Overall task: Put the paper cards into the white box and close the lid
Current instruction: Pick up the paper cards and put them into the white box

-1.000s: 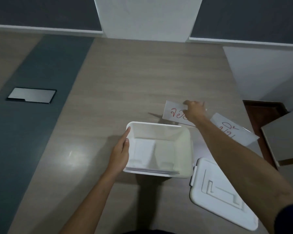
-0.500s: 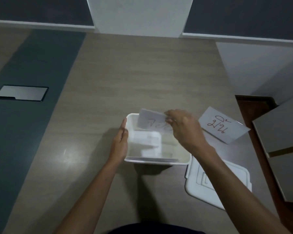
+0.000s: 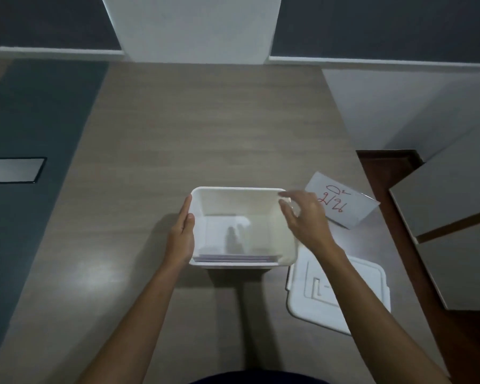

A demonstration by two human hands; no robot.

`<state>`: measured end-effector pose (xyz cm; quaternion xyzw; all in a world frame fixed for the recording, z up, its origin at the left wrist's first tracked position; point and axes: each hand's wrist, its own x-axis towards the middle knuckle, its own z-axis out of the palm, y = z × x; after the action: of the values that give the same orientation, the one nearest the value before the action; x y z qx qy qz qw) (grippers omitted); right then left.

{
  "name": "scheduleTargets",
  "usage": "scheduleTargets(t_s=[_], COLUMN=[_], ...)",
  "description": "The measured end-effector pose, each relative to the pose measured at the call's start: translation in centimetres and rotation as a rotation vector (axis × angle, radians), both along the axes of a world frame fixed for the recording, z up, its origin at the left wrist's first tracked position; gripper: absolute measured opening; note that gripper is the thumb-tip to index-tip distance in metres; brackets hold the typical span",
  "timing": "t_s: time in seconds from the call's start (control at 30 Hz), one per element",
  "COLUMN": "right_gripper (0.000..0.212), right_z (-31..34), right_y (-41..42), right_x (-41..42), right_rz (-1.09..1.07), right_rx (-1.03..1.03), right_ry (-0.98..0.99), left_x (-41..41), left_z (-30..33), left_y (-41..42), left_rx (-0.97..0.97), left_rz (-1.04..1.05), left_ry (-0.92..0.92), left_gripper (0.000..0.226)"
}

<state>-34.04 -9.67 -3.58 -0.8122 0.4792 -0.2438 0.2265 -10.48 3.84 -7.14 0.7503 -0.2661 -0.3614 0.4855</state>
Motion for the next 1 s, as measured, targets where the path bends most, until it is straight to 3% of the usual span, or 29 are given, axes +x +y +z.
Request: scheduleTargets(t_s=[0.07,0.17,0.27,0.37,0.5,0.67,0.8,0.9,1.0], right_gripper=[0.037,0.064,0.051,0.029,0.024,0.020,0.025,0.022,0.040], right_z=[-0.9,-2.5,-3.1,-1.6,2.5,7.4,3.8,0.5,-0.5], right_y=[-4.0,-8.6,-9.8,-9.3,-6.9,-0.7,3.6,5.3,6.6], right_x=[-2.9,-7.1,-9.4,-9.0,-5.6,0.0,3.4,3.8,3.3], right_rz=[-0.225,-0.422,-0.441,-0.411,-0.331,0.031,0.249,0.382,0.359], right_rx=[-0.091,0.037,0.078,0.052,-0.201,-0.352,-0.231,0.136,0.333], right_ry=[0.091,0.397,0.492,0.351,0.098,-0.160,0.040,0.320,0.310], left_x=[0.0,-0.1,-0.1,-0.1,0.0,0.0,0.0,-0.2,-0.2], left_z=[-0.3,-0.6,-0.7,-0.6,-0.9,-0.8,-1.0,-0.8,-0.7], left_y=[-0.5,-1.3,-1.9,-2.2,-2.3,-2.3,-2.4,-2.3,-2.3], left_rx=[-0.007,-0.045,-0.066,-0.071,-0.075,-0.078,-0.078,-0.103,-0.084], left_rz=[-0.009,-0.019,-0.041,-0.051,-0.049,-0.044,-0.055,-0.056,-0.062], left_ry=[-0.005,0.025,0.035,0.042,0.050,0.068,0.086,0.070,0.031], left_gripper=[0.045,0.045,0.046,0.046,0.046,0.044,0.046,0.046,0.046])
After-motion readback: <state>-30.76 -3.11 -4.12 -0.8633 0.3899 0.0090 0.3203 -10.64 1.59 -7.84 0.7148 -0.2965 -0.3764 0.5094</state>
